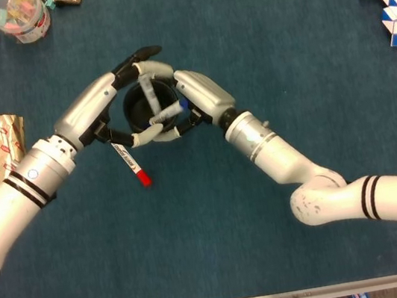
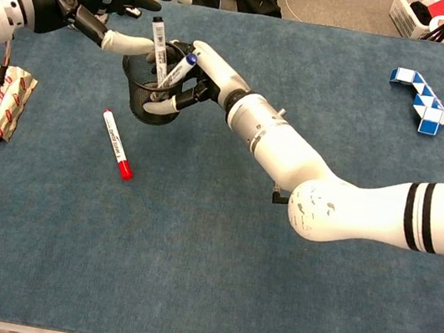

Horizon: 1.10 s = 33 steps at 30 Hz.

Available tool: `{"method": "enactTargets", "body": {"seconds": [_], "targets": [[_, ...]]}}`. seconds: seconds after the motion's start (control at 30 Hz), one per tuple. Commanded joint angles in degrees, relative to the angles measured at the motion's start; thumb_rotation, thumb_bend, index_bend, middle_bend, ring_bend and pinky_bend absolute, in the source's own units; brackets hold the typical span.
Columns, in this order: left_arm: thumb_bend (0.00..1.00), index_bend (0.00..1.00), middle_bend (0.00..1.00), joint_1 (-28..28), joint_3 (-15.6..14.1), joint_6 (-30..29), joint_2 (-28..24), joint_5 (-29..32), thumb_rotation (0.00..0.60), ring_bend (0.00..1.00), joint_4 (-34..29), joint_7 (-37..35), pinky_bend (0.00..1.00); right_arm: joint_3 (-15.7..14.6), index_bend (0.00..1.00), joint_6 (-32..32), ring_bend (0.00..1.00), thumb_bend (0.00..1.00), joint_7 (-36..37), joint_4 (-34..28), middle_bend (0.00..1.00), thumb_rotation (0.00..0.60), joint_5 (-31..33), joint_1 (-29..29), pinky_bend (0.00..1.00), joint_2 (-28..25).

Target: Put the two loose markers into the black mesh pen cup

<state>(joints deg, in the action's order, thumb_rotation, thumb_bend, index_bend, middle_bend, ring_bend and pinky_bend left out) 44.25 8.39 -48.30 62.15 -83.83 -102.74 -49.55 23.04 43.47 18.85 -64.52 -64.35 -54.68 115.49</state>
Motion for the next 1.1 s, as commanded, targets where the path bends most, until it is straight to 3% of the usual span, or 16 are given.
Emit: {"method": "enactTargets", "body": {"seconds": [0.03, 0.23, 0.63, 0.9, 1.1], "targets": [[0.30, 0.09, 0.00, 0.0, -0.4, -0.1, -0.8, -1.0, 0.600, 0.00, 0.5, 1.6, 0.00, -0.6, 0.42, -0.2, 0.31, 0.26, 0.2, -1.1, 0.41, 0.600, -0.1, 0.8, 0.26, -1.0], [0.30, 0.10, 0.00, -0.9, -1.3, -1.7, -2.1, -2.1, 0.600, 0.00, 3.1, 7.1, 0.00, -2.8, 0.42, 0.6, 0.31, 0.26, 1.3, -6.5, 0.41, 0.600, -1.2, 4.7, 0.26, -6.2], [0.30, 0.12, 0.00, -3.5, -4.6, -2.7, 0.5, -1.4, 0.600, 0.00, 12.8, 18.9, 0.00, -5.9, 0.42, 1.7, 0.31, 0.26, 4.1, -19.8, 0.41, 0.600, -5.1, 11.6, 0.26, -22.2], [0.30, 0.24, 0.00, -3.8, -10.7, -2.6, 4.6, -10.0, 0.600, 0.00, 18.4, 25.1, 0.00, -5.3, 0.42, 3.0, 0.31, 0.26, 6.5, -27.7, 0.42, 0.600, -8.3, 13.7, 0.26, -31.9], [0.30, 0.35, 0.00, -3.6, -13.2, -4.8, 8.4, -15.4, 0.600, 0.00, 20.8, 28.7, 0.00, -4.7, 0.42, 4.2, 0.31, 0.26, 7.1, -31.0, 0.42, 0.600, -8.6, 14.4, 0.26, -35.8]]}}
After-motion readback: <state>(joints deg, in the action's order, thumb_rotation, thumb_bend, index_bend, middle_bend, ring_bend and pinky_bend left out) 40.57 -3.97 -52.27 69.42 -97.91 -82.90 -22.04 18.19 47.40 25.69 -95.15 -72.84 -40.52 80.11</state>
